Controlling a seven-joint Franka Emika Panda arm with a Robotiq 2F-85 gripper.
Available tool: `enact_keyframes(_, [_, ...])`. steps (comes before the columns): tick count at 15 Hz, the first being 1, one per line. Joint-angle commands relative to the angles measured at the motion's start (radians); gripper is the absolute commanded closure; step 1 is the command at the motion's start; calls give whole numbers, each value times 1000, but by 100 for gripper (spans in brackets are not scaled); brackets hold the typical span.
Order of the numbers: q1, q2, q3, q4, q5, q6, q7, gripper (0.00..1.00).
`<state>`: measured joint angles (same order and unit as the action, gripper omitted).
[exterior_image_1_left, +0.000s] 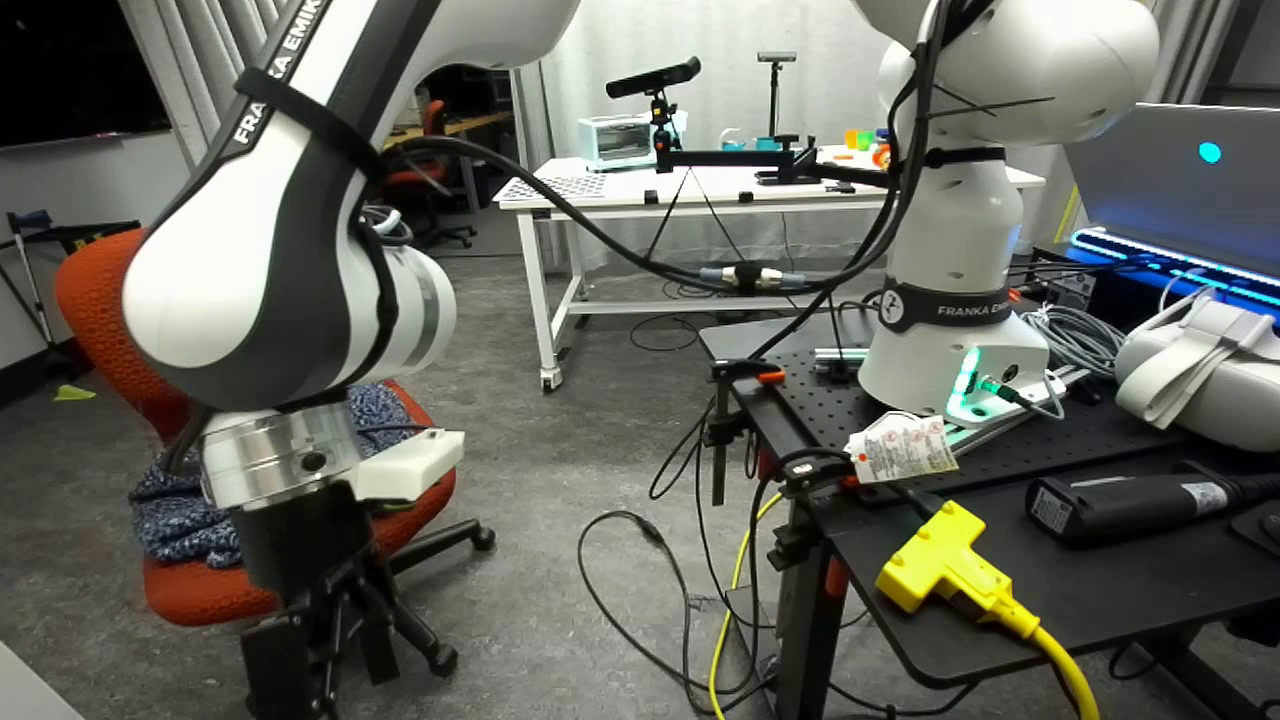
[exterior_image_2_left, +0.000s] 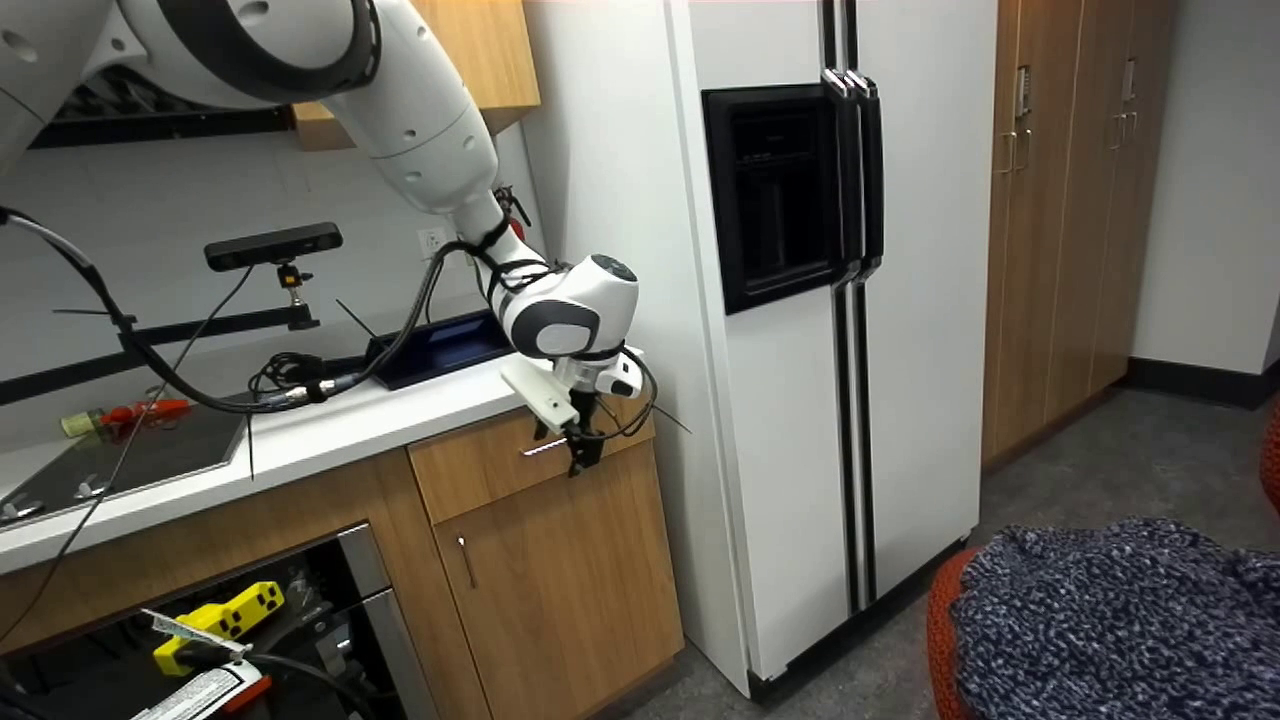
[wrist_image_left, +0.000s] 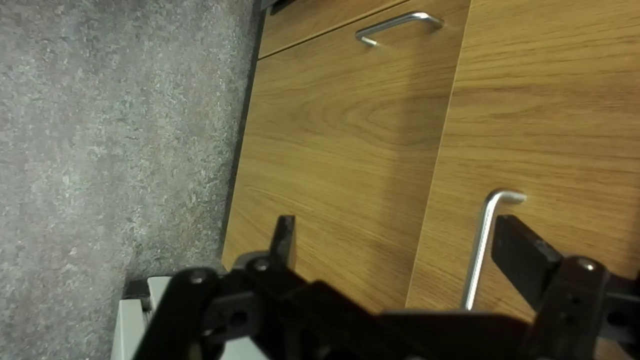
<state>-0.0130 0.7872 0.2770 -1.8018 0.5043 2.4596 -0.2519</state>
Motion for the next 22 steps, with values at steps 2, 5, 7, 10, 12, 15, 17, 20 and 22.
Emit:
enact_keyframes(2, [-6,90,30,124,-24,-23,-5,0])
enact_keyframes(5, [-3,131,37,190,-27,-19,2,0])
enact_keyframes(7, [3,162,39,236,-29,-18,11,0])
enact_keyframes(10, [19,201,37,291,-40,-19,20,0])
enact_keyframes(12, [25,225,40,318,-45,-22,22,0])
enact_keyframes(15, [36,258,38,352,-60,-26,28,0])
enact_keyframes(17, [40,275,37,368,-71,-28,32,0])
enact_keyframes(20, [42,294,32,385,-88,-30,41,0])
enact_keyframes(22, [44,295,25,389,-99,-29,49,0])
